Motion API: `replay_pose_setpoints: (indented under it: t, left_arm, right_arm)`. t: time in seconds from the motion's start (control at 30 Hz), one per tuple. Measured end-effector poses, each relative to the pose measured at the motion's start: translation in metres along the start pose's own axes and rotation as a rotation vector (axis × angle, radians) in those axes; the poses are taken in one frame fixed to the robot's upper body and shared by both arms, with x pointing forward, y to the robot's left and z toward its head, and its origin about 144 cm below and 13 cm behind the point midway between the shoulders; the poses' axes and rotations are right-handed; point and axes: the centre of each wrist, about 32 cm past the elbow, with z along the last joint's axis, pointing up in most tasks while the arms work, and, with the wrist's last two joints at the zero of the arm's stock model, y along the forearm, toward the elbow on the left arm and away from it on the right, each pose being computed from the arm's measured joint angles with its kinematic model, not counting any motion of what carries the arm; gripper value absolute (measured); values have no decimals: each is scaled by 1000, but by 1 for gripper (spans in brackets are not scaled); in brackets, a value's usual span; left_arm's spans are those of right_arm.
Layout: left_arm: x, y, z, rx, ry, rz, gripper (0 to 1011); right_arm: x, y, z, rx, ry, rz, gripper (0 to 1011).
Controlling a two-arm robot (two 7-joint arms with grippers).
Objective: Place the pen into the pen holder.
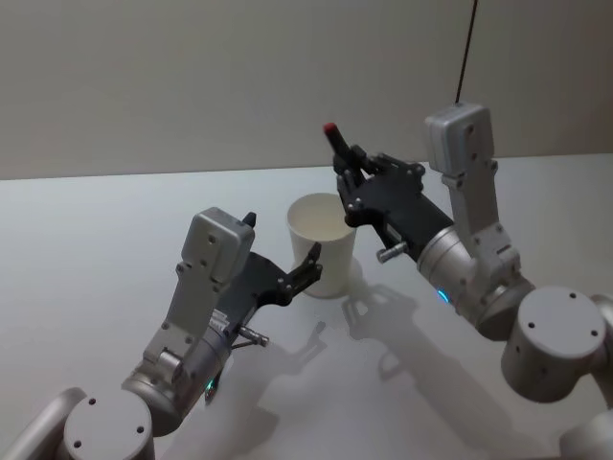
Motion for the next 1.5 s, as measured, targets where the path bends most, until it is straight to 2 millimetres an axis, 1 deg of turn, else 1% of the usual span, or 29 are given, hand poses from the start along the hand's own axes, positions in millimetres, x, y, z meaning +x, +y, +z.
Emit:
replay_pose_setpoints:
  t: [0.3, 0.5, 0.73, 1.1, 1.5]
  left_arm:
    - [0, 0, 0, 0, 0, 0, 1009]
    - [0, 0, 0, 0, 0, 0, 1009]
    - [0, 0, 0, 0, 0, 0, 1009]
    - [0, 0, 0, 0, 0, 0, 1009]
    - [0, 0, 0, 0, 0, 0, 1010]
  right_arm:
    - [11, 8, -2, 130, -60, 112, 172]
    - [23, 19, -5, 235, -114, 182, 172]
    - [35, 32, -8, 303, -157, 211, 172]
    - [46, 46, -16, 323, -177, 216, 172]
    - [49, 63, -29, 295, -135, 238, 172]
